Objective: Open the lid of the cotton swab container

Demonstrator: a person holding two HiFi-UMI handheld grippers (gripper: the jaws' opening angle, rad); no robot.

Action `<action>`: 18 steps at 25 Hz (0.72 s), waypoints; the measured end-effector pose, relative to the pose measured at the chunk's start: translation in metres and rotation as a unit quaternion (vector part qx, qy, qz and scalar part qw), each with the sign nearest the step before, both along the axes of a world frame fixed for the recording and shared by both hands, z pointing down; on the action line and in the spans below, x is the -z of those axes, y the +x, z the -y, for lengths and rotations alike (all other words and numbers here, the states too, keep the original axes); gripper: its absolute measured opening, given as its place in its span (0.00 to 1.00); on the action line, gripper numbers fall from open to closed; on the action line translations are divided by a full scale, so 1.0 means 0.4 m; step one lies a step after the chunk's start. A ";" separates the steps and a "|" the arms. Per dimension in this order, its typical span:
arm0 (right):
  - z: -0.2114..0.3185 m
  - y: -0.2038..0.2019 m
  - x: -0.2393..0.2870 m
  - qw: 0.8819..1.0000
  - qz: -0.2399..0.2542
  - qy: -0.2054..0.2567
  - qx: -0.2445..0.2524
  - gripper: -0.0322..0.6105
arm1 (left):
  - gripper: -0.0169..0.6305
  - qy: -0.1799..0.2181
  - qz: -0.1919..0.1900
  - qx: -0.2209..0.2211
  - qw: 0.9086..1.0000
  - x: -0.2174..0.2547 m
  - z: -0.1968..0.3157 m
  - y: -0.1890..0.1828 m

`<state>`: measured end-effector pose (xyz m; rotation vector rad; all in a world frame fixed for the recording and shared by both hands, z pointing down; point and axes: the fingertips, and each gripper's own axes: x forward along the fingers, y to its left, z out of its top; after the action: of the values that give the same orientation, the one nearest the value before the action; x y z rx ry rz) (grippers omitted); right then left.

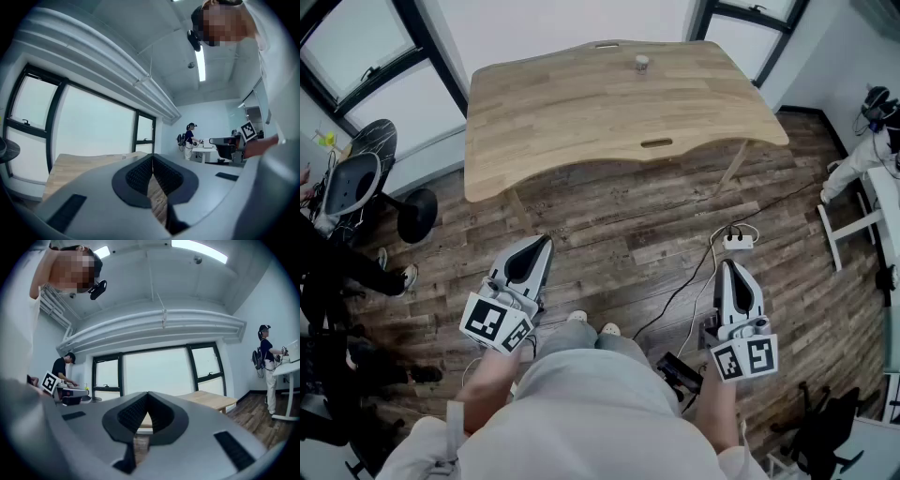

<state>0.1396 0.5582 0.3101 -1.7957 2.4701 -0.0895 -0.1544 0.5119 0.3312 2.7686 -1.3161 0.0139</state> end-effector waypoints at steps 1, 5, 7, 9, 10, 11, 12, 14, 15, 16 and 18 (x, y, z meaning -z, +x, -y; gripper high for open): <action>-0.002 0.001 0.001 1.000 0.000 0.001 0.001 0.08 | 0.05 0.000 0.000 0.000 1.000 0.001 -0.002 0.002; -0.004 0.001 0.006 1.000 0.000 0.002 0.003 0.08 | 0.05 0.000 -0.004 0.003 1.000 0.006 0.002 0.003; -0.001 0.001 0.009 1.000 -0.002 0.002 0.004 0.08 | 0.05 0.001 -0.006 0.005 1.000 0.014 0.009 0.000; 0.001 0.003 0.011 1.000 -0.002 0.002 0.005 0.08 | 0.05 0.004 -0.007 0.006 1.000 0.023 0.014 0.000; 0.001 0.005 0.012 1.000 -0.001 0.002 0.006 0.08 | 0.05 0.006 -0.007 0.007 1.000 0.025 0.016 0.001; 0.001 0.006 0.014 1.000 0.003 0.003 0.006 0.08 | 0.05 0.007 -0.007 0.007 1.000 0.027 0.017 0.003; 0.001 0.008 0.016 1.000 0.009 0.005 0.008 0.08 | 0.05 0.007 -0.007 0.007 1.000 0.028 0.017 0.004; -0.001 0.011 0.021 1.000 0.027 0.009 0.012 0.08 | 0.05 0.008 -0.008 0.008 1.000 0.027 0.017 0.007; -0.001 0.012 0.024 0.999 0.033 0.011 0.015 0.08 | 0.05 0.008 -0.009 0.009 1.000 0.027 0.017 0.007; 0.000 0.012 0.026 0.999 0.037 0.013 0.018 0.08 | 0.05 0.009 -0.009 0.010 1.000 0.028 0.017 0.007; 0.001 0.012 0.028 0.999 0.038 0.014 0.023 0.08 | 0.05 0.010 -0.009 0.013 1.000 0.031 0.015 0.007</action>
<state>0.1443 0.5577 0.2988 -1.6929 2.4471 -0.1227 -0.1518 0.5058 0.3186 2.7607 -1.3552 -0.0261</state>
